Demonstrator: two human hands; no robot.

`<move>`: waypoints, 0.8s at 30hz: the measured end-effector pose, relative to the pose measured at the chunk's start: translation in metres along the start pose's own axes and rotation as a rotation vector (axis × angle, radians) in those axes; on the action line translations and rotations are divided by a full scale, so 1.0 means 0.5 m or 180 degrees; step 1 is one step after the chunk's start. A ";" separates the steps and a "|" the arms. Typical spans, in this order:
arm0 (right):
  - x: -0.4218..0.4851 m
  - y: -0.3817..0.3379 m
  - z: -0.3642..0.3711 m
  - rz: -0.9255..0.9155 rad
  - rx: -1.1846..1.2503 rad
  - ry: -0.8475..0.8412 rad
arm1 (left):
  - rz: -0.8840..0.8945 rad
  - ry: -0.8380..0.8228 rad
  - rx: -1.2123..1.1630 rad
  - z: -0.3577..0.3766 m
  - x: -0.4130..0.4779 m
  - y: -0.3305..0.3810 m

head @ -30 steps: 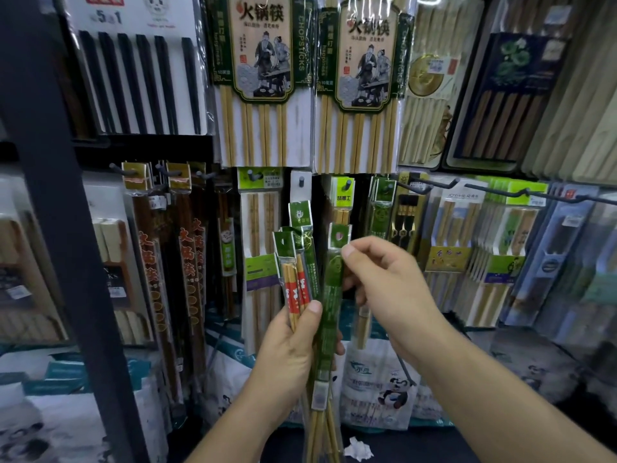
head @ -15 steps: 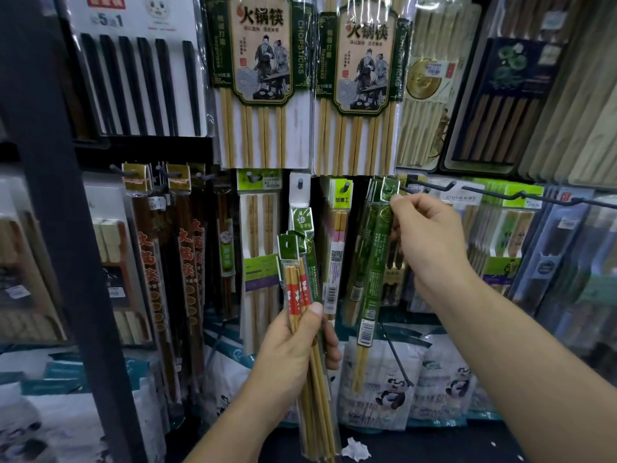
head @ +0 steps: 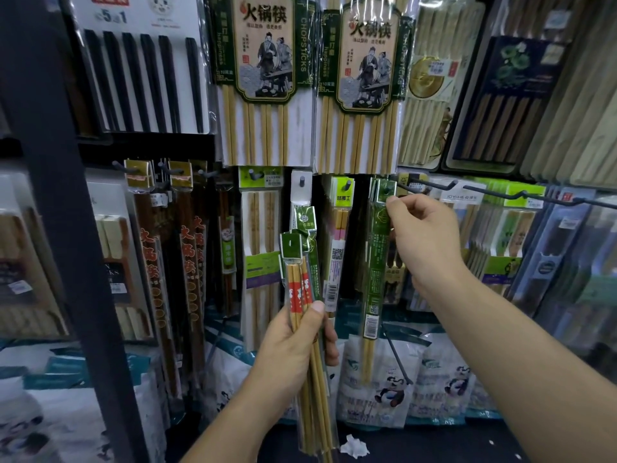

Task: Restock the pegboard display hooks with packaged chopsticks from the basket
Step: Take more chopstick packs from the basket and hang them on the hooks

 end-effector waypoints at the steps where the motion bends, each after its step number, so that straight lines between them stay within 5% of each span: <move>1: -0.001 0.001 0.000 -0.0015 -0.0036 0.0016 | -0.0001 0.0010 -0.0003 -0.001 0.000 0.000; 8: -0.048 0.009 -0.006 -0.0057 -0.0090 0.0195 | -0.0039 0.0022 0.0033 -0.009 -0.003 -0.001; 14: -0.153 -0.018 0.117 -0.0506 -0.0090 -0.1472 | -0.0116 -0.0034 -0.0207 0.001 -0.004 -0.002; 24: -0.151 -0.012 0.124 -0.0266 0.0317 -0.1367 | -0.0173 -0.0175 -0.0305 0.008 -0.011 0.001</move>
Point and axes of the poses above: each hand's wrist, its own x-axis towards the middle knuckle, its own z-axis out of the palm, y = z × x, the point moved 9 cm from there along x, towards the middle knuckle, and after that the axes turned 10 degrees about -x, right-handed, at the moved point
